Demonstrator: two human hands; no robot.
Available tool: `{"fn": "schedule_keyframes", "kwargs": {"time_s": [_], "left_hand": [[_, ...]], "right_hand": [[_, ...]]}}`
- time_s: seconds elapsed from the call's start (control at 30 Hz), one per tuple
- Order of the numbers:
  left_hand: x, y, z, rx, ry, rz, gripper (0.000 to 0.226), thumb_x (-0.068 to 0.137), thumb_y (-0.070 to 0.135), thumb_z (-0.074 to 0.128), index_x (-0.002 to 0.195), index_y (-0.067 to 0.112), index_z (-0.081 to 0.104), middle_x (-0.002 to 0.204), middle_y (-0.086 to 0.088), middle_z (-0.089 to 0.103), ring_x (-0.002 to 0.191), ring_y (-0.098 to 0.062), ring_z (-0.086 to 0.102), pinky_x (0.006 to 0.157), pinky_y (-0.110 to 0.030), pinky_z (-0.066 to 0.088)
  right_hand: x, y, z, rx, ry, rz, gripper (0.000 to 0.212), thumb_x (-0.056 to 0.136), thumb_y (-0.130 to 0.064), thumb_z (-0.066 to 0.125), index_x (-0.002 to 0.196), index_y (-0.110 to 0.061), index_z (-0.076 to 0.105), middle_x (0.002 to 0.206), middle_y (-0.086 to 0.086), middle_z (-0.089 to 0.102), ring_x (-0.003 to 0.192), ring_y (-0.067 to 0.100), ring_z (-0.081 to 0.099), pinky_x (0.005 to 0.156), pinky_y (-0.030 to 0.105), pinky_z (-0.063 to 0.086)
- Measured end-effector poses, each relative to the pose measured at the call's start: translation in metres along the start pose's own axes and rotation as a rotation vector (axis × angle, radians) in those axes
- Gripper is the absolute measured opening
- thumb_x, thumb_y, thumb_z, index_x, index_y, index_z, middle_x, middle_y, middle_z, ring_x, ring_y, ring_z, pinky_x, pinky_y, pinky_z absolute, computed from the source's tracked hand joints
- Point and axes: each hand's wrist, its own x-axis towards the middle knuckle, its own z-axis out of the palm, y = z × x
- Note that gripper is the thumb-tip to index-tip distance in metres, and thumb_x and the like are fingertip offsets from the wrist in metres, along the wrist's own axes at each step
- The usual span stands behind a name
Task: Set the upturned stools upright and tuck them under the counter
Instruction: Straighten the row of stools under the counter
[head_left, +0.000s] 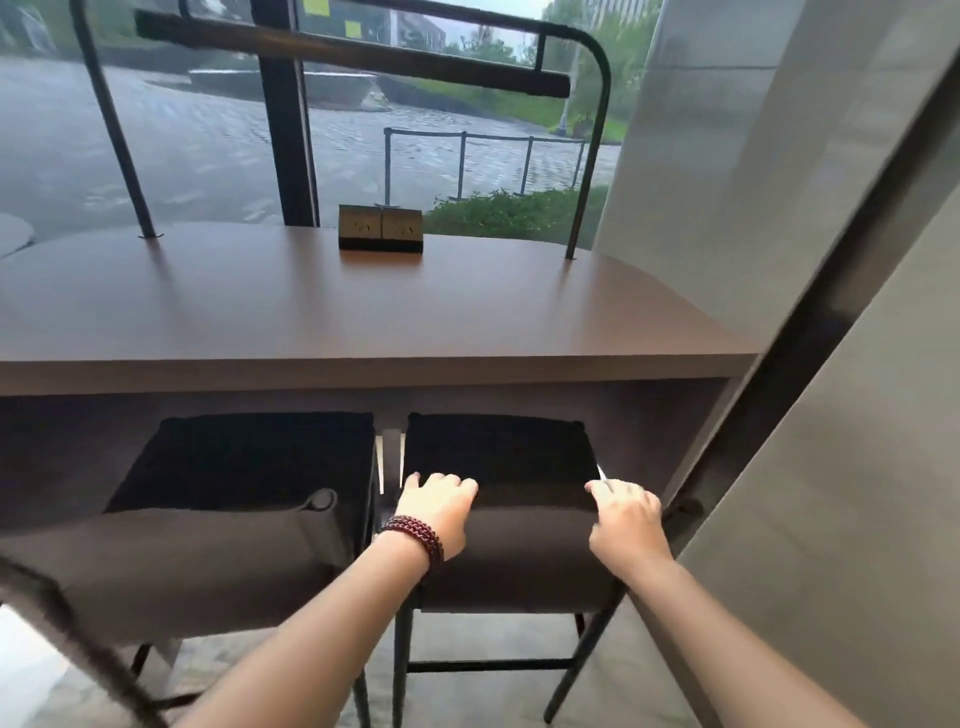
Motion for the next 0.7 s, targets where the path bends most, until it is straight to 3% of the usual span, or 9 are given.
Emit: {"fn": "schedule_keyframes", "kwargs": {"time_s": [0.17,0.23,0.33,0.4,0.43,0.47,0.53,0.63,0.7], "left_hand": [[0.007,-0.008,0.011,0.240,-0.076,-0.168,0.045,0.082,0.012,0.061,0.126,0.019,0.053,0.131,-0.005,0.053,0.130,-0.025,0.040,0.111,-0.050,0.024],[0.006,-0.013,0.015,0.227,-0.059,-0.192,0.042,0.085,0.010,0.059,0.126,0.018,0.053,0.132,-0.004,0.051,0.131,-0.023,0.037,0.105,-0.043,0.034],[0.006,-0.013,0.018,0.224,-0.019,-0.176,0.035,0.091,0.009,0.049,0.126,0.014,0.053,0.132,-0.006,0.051,0.130,-0.023,0.037,0.100,-0.036,0.039],[0.005,-0.013,0.018,0.246,-0.005,-0.167,0.036,0.091,0.008,0.049,0.126,0.014,0.052,0.133,-0.005,0.051,0.130,-0.023,0.038,0.100,-0.035,0.039],[0.005,-0.013,0.018,0.246,0.002,-0.165,0.037,0.090,0.007,0.049,0.126,0.013,0.052,0.133,-0.005,0.051,0.129,-0.023,0.038,0.099,-0.035,0.039],[0.005,-0.011,0.019,0.245,0.011,-0.163,0.037,0.089,0.005,0.049,0.126,0.013,0.052,0.133,-0.005,0.050,0.129,-0.023,0.038,0.099,-0.034,0.039],[0.006,-0.007,0.022,0.249,0.041,-0.157,0.037,0.090,0.003,0.046,0.125,0.012,0.051,0.132,-0.006,0.051,0.129,-0.024,0.038,0.100,-0.034,0.038],[0.009,0.004,0.024,0.268,0.073,-0.160,0.035,0.092,0.003,0.042,0.125,0.011,0.052,0.131,-0.007,0.051,0.128,-0.025,0.039,0.100,-0.035,0.037],[0.012,0.009,0.026,0.278,0.081,-0.172,0.034,0.092,0.003,0.042,0.123,0.010,0.053,0.129,-0.007,0.053,0.128,-0.026,0.040,0.099,-0.035,0.037]], "right_hand": [[0.004,0.063,0.004,-0.303,-0.174,-0.021,0.061,0.084,-0.005,0.054,0.140,-0.023,0.038,0.141,0.001,0.045,0.144,0.029,0.022,0.114,0.054,0.011],[0.008,0.074,0.007,-0.325,-0.198,-0.042,0.061,0.085,-0.002,0.055,0.139,-0.023,0.036,0.141,0.000,0.044,0.143,0.027,0.023,0.111,0.059,0.017],[0.014,0.080,0.010,-0.350,-0.200,-0.086,0.056,0.083,0.001,0.057,0.133,-0.021,0.044,0.132,-0.001,0.051,0.135,0.025,0.035,0.106,0.056,0.028],[0.015,0.082,0.012,-0.346,-0.159,-0.103,0.054,0.065,0.005,0.073,0.113,-0.017,0.062,0.107,0.002,0.067,0.114,0.028,0.056,0.091,0.056,0.043],[0.017,0.087,0.014,-0.356,-0.148,-0.138,0.055,0.044,0.009,0.082,0.093,-0.013,0.069,0.084,0.005,0.070,0.092,0.031,0.065,0.076,0.054,0.050],[0.019,0.095,0.018,-0.362,-0.087,-0.187,0.057,0.024,0.013,0.084,0.074,-0.010,0.070,0.064,0.007,0.066,0.071,0.032,0.066,0.060,0.051,0.052],[0.025,0.106,0.024,-0.306,-0.015,-0.211,0.060,0.008,0.015,0.082,0.060,-0.009,0.067,0.049,0.007,0.059,0.052,0.031,0.061,0.047,0.044,0.048],[0.031,0.107,0.006,-0.361,-0.039,-0.203,0.053,0.021,0.008,0.090,0.067,-0.012,0.070,0.058,0.005,0.065,0.061,0.028,0.065,0.053,0.044,0.051],[0.036,0.108,0.000,-0.414,-0.124,-0.192,0.039,0.055,0.003,0.084,0.087,-0.015,0.071,0.081,0.001,0.071,0.086,0.026,0.067,0.070,0.045,0.050]]}}
